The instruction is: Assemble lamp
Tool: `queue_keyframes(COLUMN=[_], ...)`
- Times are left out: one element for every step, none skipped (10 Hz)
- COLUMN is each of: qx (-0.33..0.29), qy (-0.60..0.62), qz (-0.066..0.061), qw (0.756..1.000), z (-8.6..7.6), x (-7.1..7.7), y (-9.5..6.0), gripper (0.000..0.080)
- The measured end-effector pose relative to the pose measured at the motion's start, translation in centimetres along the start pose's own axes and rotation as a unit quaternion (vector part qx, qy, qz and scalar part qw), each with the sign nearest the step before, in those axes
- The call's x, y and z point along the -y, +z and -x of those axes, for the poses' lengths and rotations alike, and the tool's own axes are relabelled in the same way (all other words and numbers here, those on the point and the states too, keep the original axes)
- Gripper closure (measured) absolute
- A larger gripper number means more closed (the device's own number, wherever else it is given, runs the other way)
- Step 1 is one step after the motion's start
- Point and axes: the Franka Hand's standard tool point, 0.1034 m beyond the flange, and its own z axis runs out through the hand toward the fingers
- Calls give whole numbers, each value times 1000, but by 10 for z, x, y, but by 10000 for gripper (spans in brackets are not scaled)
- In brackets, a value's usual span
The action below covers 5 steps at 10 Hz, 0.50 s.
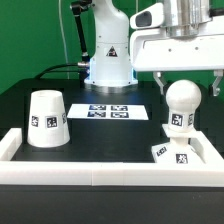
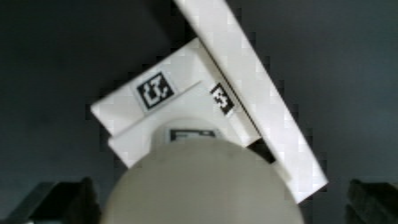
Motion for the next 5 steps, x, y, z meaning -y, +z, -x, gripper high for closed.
queue_keyframes(qx=[-8,-15,-18,-17,-17], qy=[-41,-76,-138,-174,-188], qz=[-1,0,2,3,3], qw=[999,997,990,985,982], z=[-1,0,0,-1,-1], x=[-2,-5,-9,-12,-12], y=[2,4,7,7,7], gripper=[100,100,100,100,100])
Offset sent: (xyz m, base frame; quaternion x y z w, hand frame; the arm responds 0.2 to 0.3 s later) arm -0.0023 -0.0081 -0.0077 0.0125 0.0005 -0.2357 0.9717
